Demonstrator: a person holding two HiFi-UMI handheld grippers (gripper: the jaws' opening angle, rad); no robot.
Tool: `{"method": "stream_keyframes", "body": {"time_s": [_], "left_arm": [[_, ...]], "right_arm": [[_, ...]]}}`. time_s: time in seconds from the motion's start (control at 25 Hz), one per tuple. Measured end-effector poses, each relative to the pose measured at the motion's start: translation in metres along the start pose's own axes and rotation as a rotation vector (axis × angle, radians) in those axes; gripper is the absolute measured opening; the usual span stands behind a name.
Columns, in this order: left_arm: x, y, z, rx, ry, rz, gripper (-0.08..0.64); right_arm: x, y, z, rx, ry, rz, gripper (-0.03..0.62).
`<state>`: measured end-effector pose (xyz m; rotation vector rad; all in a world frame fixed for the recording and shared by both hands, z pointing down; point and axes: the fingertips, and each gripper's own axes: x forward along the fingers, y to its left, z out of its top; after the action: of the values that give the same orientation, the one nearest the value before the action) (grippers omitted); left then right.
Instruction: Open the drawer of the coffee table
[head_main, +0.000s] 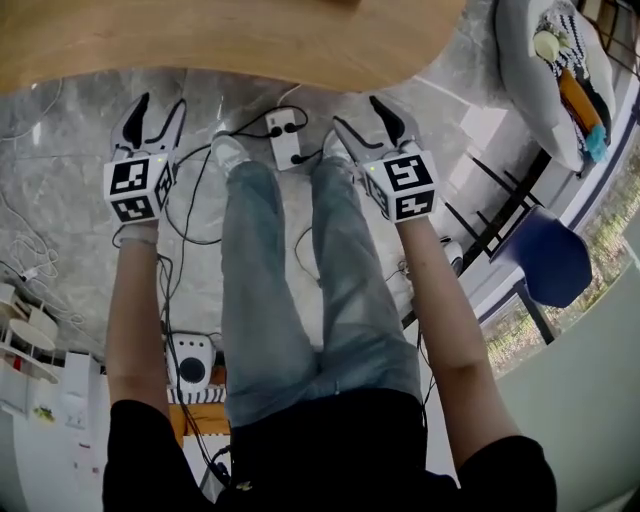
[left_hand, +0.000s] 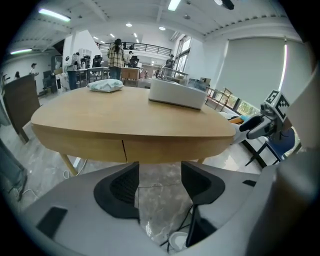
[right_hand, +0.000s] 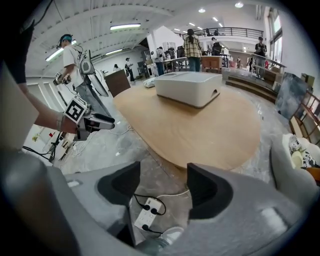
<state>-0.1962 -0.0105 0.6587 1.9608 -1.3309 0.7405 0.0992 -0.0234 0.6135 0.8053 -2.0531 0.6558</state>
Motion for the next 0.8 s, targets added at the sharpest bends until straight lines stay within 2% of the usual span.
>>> {"method": "stream_keyframes", "body": {"time_s": [0.24, 0.6, 0.8], "left_arm": [[0.035, 0.017, -0.014, 0.045, 0.023, -0.028, 0.279], [0.068, 0.018, -0.008, 0.16, 0.006, -0.102, 0.287], [0.076, 0.018, 0.0, 0.165, -0.012, -0.105, 0.287]], "right_arm": [[0.032, -0.005, -0.028, 0.015, 0.037, -0.03, 0.312], [0.057, -0.026, -0.044, 0.015, -0.004, -0.137, 0.321], [0.067, -0.037, -0.051, 0.074, -0.017, -0.174, 0.322]]}}
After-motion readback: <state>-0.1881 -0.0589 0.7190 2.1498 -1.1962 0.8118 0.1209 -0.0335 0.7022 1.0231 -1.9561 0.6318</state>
